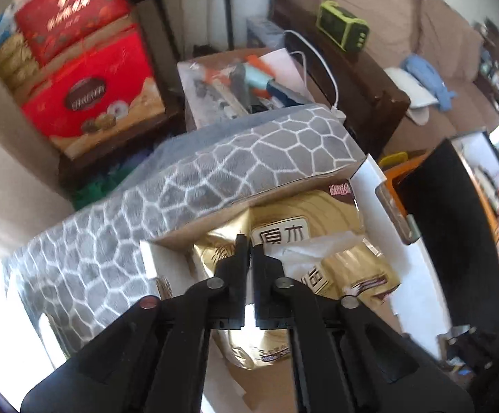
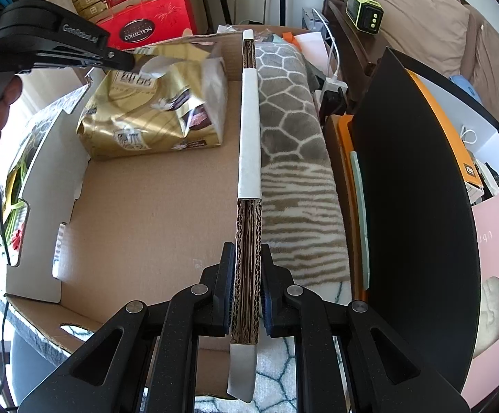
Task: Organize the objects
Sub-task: 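Carry the gold tissue pack into the box with the left gripper and release it, then move the left gripper to the red cable and grasp it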
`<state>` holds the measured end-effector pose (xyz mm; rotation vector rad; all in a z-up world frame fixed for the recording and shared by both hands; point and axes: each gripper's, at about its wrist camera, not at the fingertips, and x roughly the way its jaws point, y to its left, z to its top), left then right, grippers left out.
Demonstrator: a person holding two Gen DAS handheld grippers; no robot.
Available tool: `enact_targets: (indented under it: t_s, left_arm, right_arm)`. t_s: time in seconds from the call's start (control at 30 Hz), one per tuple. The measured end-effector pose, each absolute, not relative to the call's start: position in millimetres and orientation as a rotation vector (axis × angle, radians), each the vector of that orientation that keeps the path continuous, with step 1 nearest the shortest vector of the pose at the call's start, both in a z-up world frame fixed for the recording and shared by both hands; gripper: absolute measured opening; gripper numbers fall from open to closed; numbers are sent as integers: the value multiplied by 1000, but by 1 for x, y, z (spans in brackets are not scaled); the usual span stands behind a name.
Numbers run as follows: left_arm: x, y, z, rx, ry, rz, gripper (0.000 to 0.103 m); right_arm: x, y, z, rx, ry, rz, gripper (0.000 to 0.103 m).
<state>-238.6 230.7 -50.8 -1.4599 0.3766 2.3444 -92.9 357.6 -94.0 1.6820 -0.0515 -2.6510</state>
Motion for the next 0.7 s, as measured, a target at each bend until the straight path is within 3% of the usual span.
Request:
enact_targets:
  t_s: [0.03, 0.1, 0.13, 0.17, 0.3, 0.47, 0.7]
  left_arm:
    - [-237, 233, -50, -1457, 403, 2345, 13]
    - [-232, 233, -45, -1432, 451, 2360, 41]
    - [-229, 233, -41, -1406, 471, 2376, 66]
    - [-226, 232, -36, -1375, 491, 2405, 80]
    - [-215, 218, -11, -1289, 503, 2451, 83]
    - [-202, 181, 11, -1273, 419, 2465, 99]
    - [-172, 133, 9, -1302, 383, 2451, 101]
  right_arm:
    - [-93, 358, -94, 1681, -51, -2652, 13]
    - [-93, 358, -95, 1681, -55, -2652, 13]
    - [-93, 359, -94, 1681, -59, -2653, 13]
    - [-93, 358, -94, 1680, -60, -2653, 13]
    - [-92, 360, -94, 1679, -55, -2652, 13]
    - [-92, 358, -94, 1677, -55, -2651, 13]
    - [-90, 357, -95, 1673, -57, -2651, 13]
